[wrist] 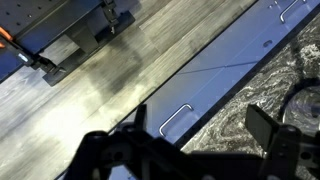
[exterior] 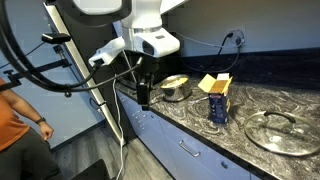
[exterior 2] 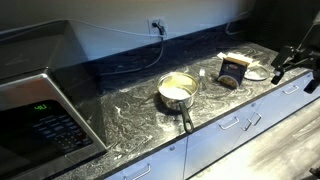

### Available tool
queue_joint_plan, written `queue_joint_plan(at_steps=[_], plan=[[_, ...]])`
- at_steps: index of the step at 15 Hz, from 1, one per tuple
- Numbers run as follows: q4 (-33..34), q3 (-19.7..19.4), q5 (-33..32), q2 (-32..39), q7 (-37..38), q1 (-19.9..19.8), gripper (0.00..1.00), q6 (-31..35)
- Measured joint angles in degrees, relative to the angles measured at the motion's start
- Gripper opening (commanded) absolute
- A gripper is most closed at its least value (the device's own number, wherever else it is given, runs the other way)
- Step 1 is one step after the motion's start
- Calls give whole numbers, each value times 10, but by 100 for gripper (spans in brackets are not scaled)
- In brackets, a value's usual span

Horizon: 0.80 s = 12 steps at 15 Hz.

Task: Pour the contents in the box into the pot

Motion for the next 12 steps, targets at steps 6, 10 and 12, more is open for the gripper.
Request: queue_joint_plan(at_steps=[6,10,12], plan=[[-2,-7,30,5,25,-6,100,3],[-19,-31,123,35,32,-16,100,19],[-31,-43,181,53,29,-21,100,28]])
